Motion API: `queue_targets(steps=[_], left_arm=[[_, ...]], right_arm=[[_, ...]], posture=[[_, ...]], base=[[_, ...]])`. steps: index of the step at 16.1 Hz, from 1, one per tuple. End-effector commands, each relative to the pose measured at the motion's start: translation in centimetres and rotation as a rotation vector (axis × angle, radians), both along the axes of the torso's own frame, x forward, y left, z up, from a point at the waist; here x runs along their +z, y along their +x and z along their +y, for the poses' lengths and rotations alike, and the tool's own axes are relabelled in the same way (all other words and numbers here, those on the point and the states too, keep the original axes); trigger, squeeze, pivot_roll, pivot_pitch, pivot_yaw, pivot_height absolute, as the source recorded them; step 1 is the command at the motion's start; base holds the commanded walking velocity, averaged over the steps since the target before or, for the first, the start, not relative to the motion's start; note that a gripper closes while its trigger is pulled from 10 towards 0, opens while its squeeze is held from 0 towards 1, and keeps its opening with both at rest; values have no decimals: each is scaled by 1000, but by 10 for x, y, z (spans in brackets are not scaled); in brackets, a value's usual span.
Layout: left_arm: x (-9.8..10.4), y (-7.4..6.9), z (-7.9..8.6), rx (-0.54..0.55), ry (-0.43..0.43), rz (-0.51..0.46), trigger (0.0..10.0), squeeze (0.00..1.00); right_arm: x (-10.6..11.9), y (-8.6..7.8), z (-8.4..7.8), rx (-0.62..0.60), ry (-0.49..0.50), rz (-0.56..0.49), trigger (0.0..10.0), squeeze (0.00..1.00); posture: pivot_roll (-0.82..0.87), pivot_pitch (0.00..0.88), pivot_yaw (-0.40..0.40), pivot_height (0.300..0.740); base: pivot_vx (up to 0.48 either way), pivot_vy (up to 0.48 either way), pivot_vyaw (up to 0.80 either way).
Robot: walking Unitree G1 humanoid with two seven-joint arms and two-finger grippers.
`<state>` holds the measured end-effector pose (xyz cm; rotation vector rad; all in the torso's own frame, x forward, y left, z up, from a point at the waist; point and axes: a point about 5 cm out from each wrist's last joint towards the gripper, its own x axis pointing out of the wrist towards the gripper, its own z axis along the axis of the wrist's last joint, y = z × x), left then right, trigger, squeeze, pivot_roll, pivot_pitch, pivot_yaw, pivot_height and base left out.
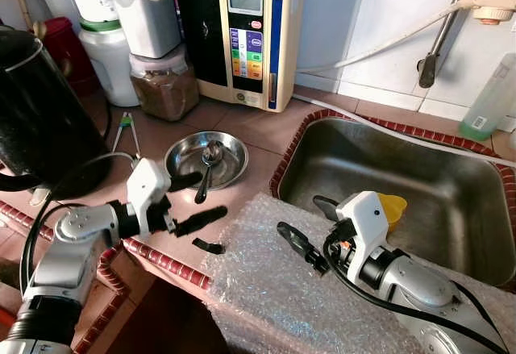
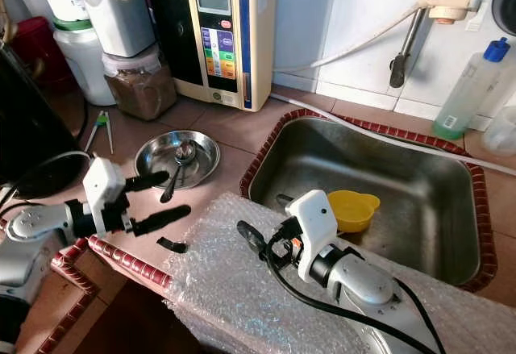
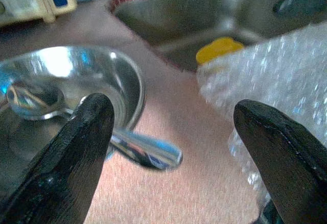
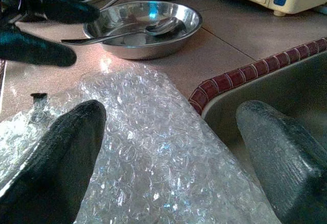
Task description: Kitchen organization
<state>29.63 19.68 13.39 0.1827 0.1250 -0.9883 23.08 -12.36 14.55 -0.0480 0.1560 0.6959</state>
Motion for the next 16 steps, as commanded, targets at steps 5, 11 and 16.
queue_targets(steps=[5, 11, 16], left_arm=[[-14, 10, -8, 52, 25, -40, 10000, 0], [-13, 24, -9, 155, -5, -112, 10000, 0], [-11, 31, -6, 210, 23, -167, 10000, 0]], right_arm=[[4, 0, -1, -19, -4, -22, 10000, 0], [6, 0, -4, -39, -7, -31, 10000, 0], [7, 0, -6, -47, -12, -35, 10000, 0]], posture=[[-11, 37, 64, 740], [-25, 39, 69, 740], [-29, 42, 68, 740]], base=[[0, 0, 0], [0, 0, 0], [0, 0, 0]])
